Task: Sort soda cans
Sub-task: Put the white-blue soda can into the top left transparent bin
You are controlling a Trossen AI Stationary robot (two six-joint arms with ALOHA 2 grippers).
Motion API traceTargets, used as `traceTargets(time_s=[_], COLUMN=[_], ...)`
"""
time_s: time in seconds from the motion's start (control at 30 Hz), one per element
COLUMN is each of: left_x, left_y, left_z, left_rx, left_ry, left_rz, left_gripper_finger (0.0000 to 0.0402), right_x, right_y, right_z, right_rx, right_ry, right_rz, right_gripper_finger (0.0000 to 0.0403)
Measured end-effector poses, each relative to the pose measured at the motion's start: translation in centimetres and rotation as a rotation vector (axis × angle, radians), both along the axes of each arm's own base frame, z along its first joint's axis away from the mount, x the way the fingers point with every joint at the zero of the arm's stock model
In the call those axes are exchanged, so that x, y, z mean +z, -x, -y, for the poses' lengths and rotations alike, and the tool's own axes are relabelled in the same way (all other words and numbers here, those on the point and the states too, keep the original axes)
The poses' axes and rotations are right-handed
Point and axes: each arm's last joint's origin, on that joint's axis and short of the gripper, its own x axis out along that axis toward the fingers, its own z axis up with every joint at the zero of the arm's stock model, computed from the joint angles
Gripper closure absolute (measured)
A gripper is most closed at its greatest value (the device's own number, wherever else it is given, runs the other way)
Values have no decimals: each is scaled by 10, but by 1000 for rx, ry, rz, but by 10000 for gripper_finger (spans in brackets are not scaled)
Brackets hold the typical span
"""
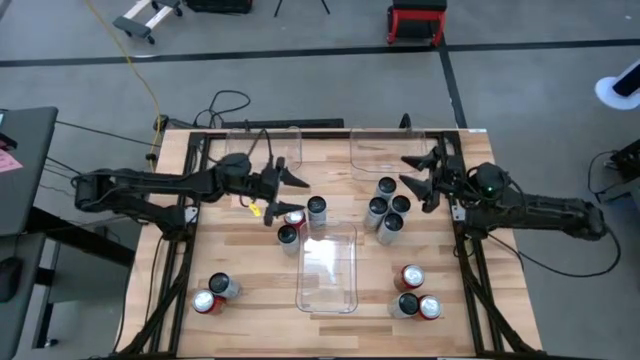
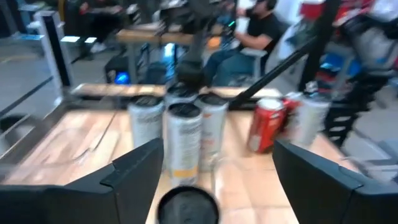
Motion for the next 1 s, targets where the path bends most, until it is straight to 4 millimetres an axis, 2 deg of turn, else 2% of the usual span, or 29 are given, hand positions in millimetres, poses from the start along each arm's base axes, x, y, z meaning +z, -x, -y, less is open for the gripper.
traceTargets(time_s=[0.13,0.27,0.4,0.57,1.0], left_x=[2,3,-4,-15,-37], left_y=[-7,-15,-26,-37,-48], left_z=[-3,-4,1,8,5], left_rx=[99,94,63,33,76], left_ry=[-19,-3,14,3,12], left_rz=[-63,-127,-229,-267,-340], left_gripper_finger=[81,53,34,32,32], right_x=[-2,-7,-11,-13,-14], right_y=[-1,-2,-3,-3,-3], right_z=[-4,-4,-4,-2,0], right_rx=[1,-5,-9,-22,-49], right_ry=[-6,-17,-25,-30,16], right_rz=[-25,-70,-109,-138,-159], right_gripper_finger=[97,97,97,97,97])
